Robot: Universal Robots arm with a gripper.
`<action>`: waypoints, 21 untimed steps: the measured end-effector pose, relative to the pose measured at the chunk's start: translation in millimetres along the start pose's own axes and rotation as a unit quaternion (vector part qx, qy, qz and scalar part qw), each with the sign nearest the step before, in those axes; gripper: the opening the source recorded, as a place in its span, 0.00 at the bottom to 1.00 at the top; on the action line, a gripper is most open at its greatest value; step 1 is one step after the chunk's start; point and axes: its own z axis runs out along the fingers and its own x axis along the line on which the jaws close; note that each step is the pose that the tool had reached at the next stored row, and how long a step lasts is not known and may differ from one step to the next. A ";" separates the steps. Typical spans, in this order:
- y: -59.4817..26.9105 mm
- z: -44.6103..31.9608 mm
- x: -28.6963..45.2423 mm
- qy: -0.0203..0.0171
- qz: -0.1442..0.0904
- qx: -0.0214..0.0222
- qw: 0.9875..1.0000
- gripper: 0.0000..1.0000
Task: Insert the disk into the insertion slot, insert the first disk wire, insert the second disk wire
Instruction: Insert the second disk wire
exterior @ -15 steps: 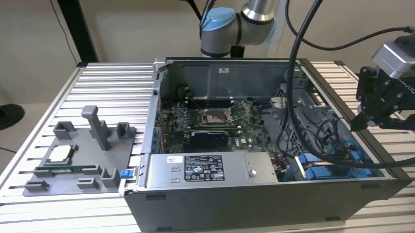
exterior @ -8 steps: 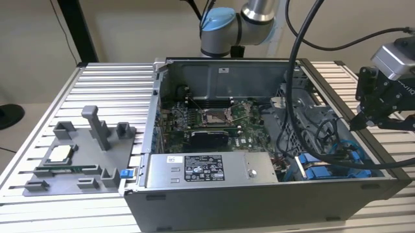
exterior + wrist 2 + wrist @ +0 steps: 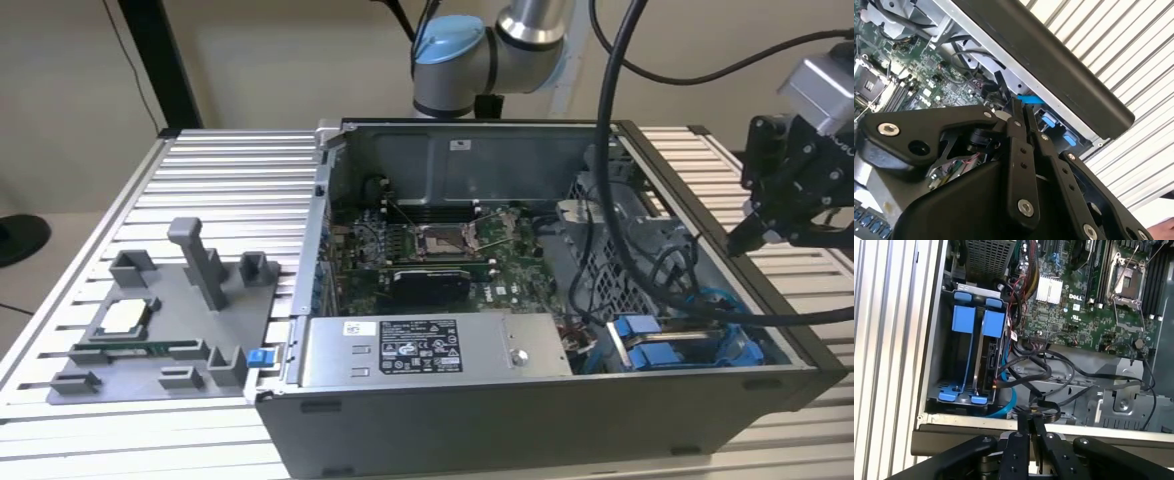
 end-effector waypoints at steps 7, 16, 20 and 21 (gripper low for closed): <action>8.3 -4.2 4.1 0.000 0.000 0.000 1.000 0.00; 8.0 -1.5 4.7 0.005 -0.001 0.000 1.000 1.00; 6.7 4.3 5.9 0.007 -0.006 0.003 1.000 1.00; 5.8 5.7 6.2 0.008 -0.008 0.003 1.000 1.00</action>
